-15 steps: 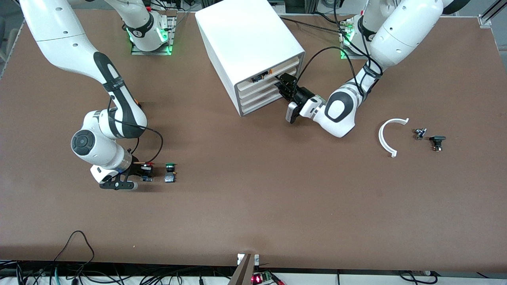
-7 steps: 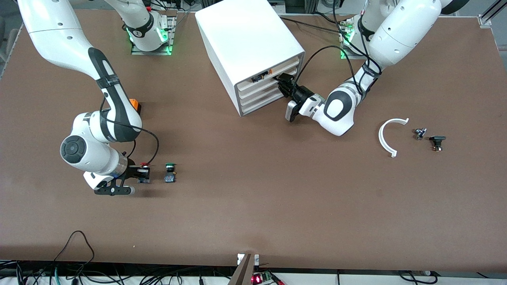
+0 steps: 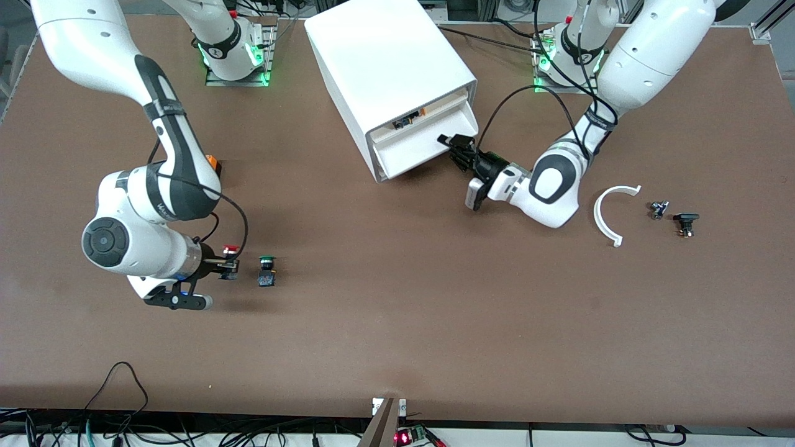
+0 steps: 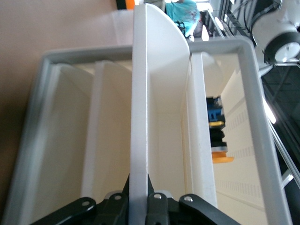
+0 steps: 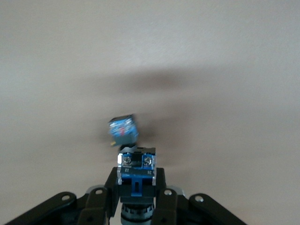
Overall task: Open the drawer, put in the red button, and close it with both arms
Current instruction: 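Pull the drawer open with the left gripper while the right gripper lifts the button, then carry the red button over the open drawer with the right gripper, then release the button into the drawer with the right gripper while the left gripper lets go, then withdraw the right gripper from the drawer while the left gripper draws back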
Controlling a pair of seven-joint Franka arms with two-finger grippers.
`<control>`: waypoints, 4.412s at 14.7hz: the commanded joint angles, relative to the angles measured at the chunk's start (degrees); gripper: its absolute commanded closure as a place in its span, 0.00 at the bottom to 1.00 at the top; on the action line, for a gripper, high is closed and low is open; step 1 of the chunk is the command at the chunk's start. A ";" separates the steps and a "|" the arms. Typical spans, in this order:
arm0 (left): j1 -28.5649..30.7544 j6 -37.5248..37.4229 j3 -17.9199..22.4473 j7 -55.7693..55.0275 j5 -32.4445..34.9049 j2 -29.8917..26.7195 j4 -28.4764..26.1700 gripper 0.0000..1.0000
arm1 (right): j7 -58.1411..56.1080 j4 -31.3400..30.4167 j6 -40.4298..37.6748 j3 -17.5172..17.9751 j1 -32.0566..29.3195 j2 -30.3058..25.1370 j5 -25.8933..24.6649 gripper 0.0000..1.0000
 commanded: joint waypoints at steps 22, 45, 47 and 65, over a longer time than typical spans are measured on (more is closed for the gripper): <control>5.02 -5.64 7.16 -36.06 18.05 -6.31 19.79 0.00 | 80.32 15.00 -4.16 -0.61 34.40 0.60 -0.60 1.00; 2.04 5.96 6.55 -74.75 48.23 -6.84 26.66 0.00 | 86.88 15.17 2.10 -5.45 34.87 1.57 -4.12 0.00; 1.07 5.97 6.46 -75.99 48.23 -6.76 26.66 0.00 | 79.06 14.91 1.47 -5.45 31.26 -1.05 -2.19 0.00; -4.02 16.07 6.90 -88.55 52.60 -5.26 23.68 0.00 | 6.45 -1.69 -9.34 -5.97 5.24 -17.14 -1.39 0.00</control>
